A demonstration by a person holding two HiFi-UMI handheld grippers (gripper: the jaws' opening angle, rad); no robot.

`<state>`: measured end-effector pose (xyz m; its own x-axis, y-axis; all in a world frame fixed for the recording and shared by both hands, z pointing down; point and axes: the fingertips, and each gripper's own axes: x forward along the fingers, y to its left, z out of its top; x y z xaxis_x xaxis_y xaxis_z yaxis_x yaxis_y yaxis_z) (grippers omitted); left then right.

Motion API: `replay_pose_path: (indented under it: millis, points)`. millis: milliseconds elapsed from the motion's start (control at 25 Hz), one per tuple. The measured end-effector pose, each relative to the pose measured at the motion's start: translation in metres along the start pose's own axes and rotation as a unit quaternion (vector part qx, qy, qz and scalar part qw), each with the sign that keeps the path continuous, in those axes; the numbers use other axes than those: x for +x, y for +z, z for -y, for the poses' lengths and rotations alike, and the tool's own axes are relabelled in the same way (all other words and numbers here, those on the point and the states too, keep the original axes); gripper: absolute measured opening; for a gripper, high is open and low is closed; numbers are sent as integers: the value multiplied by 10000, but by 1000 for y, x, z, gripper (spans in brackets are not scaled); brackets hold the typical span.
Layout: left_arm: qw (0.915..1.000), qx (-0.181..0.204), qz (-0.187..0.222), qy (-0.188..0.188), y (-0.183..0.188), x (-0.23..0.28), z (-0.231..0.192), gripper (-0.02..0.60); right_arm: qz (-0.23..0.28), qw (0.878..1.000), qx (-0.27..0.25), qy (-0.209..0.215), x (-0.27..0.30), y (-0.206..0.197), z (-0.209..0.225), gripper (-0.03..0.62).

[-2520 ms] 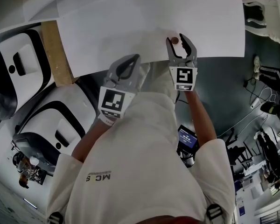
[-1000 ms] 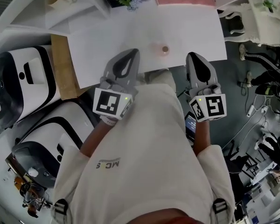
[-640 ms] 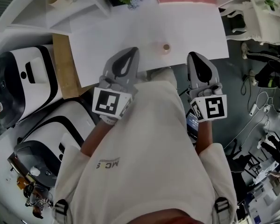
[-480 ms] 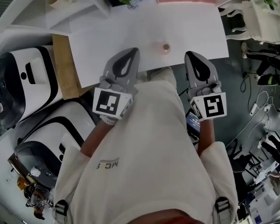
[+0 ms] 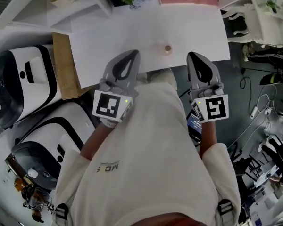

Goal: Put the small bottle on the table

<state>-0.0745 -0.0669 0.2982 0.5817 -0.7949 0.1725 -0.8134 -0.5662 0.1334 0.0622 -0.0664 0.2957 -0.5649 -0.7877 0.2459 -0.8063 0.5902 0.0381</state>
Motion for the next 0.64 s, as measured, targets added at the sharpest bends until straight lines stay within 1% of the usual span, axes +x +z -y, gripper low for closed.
replay_pose_path:
  millis: [240,640]
  points:
    - [10000,16,-6,-19,-2,-3,2,2,7,9998,-177,25,0,3,-2,2]
    - [10000,-6,-74,-35,-3,-4,10,2,36,9999,-82,-68,-10,1,0,2]
